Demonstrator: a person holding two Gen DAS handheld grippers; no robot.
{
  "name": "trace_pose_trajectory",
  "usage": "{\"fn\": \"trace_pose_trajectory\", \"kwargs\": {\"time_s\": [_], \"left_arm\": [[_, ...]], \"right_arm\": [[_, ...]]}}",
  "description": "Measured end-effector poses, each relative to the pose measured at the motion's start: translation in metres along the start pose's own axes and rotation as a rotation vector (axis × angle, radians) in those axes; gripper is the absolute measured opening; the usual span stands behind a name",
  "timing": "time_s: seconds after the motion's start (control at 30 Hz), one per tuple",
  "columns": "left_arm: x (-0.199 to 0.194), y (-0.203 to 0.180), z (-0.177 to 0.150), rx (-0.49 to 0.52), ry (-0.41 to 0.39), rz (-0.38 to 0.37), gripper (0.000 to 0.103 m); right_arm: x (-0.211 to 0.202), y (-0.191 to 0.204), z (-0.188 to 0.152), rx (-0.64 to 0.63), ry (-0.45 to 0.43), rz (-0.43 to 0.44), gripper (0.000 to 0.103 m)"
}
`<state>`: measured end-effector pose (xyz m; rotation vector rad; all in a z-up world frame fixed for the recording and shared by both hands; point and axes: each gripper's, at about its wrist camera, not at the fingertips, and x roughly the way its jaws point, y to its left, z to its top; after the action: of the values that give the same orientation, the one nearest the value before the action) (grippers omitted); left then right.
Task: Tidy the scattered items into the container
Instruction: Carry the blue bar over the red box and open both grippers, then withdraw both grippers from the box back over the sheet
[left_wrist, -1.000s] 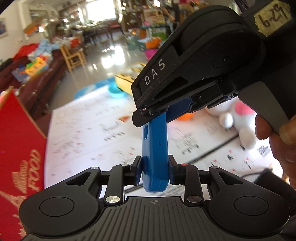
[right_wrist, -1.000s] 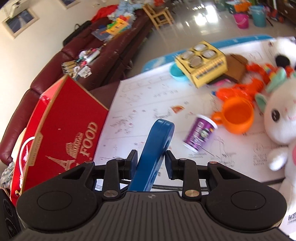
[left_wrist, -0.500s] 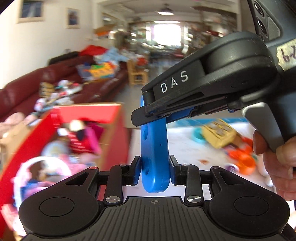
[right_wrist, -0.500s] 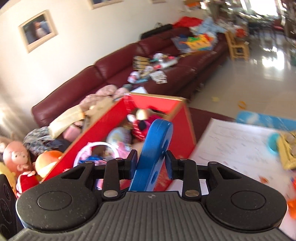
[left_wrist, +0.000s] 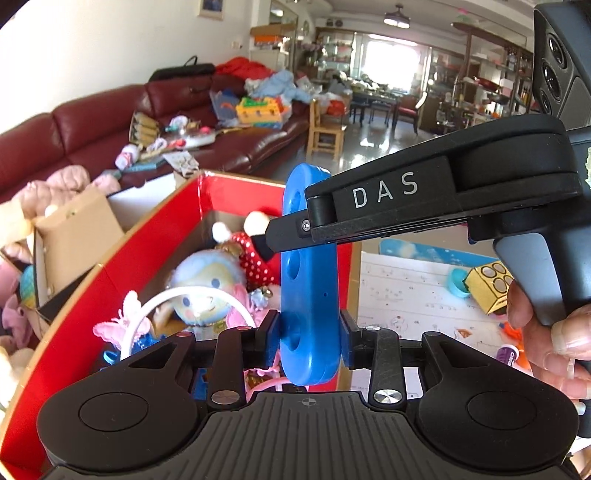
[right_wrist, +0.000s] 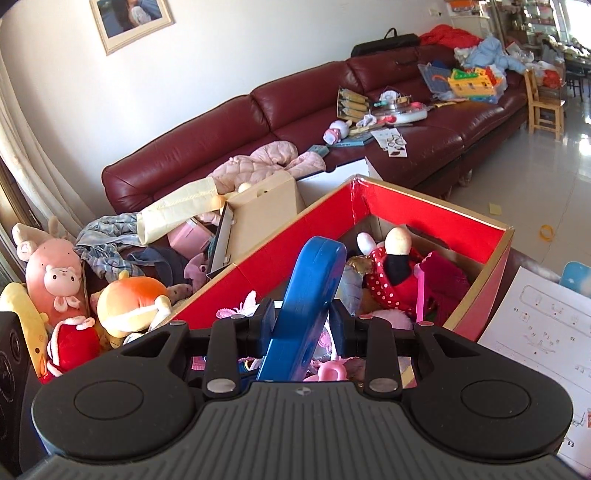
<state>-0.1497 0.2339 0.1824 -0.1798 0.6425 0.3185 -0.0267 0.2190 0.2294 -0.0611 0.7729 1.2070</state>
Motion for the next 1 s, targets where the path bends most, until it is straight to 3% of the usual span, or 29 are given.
{"fn": "trace_pose_trajectory", "kwargs": {"time_s": [0.07, 0.1, 0.13, 0.17, 0.2, 0.23, 0.6, 1.0], "left_arm": [[0.004, 0.003, -0.002, -0.004, 0.016, 0.001, 0.033], [0.008, 0.007, -0.004, -0.013, 0.033, 0.010, 0.045], [0.012, 0.009, -0.006, -0.024, 0.052, 0.031, 0.052], [0.017, 0.011, -0.007, -0.037, 0.067, 0.048, 0.074], [0.018, 0.013, -0.009, -0.057, 0.071, 0.064, 0.092], [0.020, 0.016, -0.011, -0.076, 0.071, 0.076, 0.097], [0.027, 0.025, -0.016, -0.126, 0.098, 0.087, 0.098], [0.019, 0.013, -0.013, -0.104, 0.089, 0.100, 0.098]], "right_arm": [[0.006, -0.002, 0.000, 0.004, 0.021, 0.000, 0.040], [0.010, -0.004, -0.001, 0.002, 0.036, -0.005, 0.044], [0.013, -0.006, -0.002, 0.006, 0.044, -0.019, 0.066], [0.014, -0.008, -0.004, 0.015, 0.042, -0.045, 0.084], [0.014, -0.010, -0.006, 0.020, 0.030, -0.057, 0.086], [0.012, -0.012, -0.008, 0.023, 0.025, -0.060, 0.086], [0.016, -0.026, -0.023, 0.095, 0.084, -0.044, 0.091], [0.006, -0.030, -0.030, 0.129, 0.072, -0.020, 0.093]]}}
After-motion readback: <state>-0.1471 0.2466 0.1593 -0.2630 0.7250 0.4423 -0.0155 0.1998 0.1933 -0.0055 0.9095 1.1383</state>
